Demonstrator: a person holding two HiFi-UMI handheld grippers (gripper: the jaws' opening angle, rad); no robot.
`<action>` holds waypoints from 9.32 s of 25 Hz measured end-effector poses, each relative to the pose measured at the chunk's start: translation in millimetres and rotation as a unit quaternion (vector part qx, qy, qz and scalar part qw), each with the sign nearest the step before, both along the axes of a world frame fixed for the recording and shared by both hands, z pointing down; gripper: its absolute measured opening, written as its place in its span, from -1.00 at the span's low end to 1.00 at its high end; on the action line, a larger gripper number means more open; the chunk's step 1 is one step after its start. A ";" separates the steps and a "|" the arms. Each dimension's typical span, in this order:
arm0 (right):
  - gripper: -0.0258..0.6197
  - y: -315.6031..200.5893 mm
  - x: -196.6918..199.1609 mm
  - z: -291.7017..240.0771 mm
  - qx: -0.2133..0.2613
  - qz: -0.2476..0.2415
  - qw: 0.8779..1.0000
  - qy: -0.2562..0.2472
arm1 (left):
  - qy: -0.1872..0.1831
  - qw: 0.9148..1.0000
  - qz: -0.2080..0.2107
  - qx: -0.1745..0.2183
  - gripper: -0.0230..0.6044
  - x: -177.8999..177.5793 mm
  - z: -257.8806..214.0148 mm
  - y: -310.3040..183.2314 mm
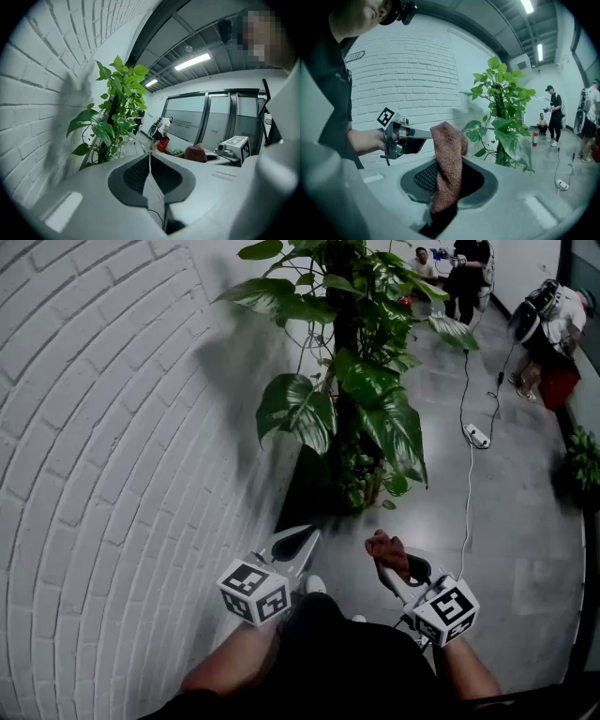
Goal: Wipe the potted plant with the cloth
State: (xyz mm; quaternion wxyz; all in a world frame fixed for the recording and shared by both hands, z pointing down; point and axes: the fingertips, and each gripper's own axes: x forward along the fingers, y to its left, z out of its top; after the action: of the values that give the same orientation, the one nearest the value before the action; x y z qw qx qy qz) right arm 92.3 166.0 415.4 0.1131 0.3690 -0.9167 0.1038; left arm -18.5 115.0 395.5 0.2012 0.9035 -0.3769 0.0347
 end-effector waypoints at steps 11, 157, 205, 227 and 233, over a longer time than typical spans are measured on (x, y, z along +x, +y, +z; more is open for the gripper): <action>-0.71 -106.5 -47.3 -12.4 0.030 -0.006 0.999 0.042 | 0.008 0.999 -0.034 0.000 -0.78 -51.9 3.9 -113.6; -0.71 -298.4 -205.5 -88.1 0.264 -0.098 0.922 0.268 | 0.086 0.996 0.033 0.008 -0.78 -65.5 26.5 -247.6; -0.71 -353.0 57.0 -102.7 0.249 -0.078 0.937 0.232 | 0.113 0.987 -0.047 -0.105 -0.22 104.9 20.3 -366.3; -0.71 -515.9 -40.7 -29.6 0.204 -0.135 0.870 0.428 | 0.058 0.994 0.024 -0.089 -0.87 86.5 37.6 -360.1; -0.71 -490.2 -43.9 -29.5 0.234 -0.165 0.847 0.447 | 0.062 0.993 0.025 -0.101 -0.87 86.6 43.6 -357.5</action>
State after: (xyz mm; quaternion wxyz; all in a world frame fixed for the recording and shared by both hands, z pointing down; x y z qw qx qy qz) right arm 48.5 -324.2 385.8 0.4363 0.2341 -0.8116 -0.3101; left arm 68.0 -242.5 439.1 0.3135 0.8882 -0.3354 0.0210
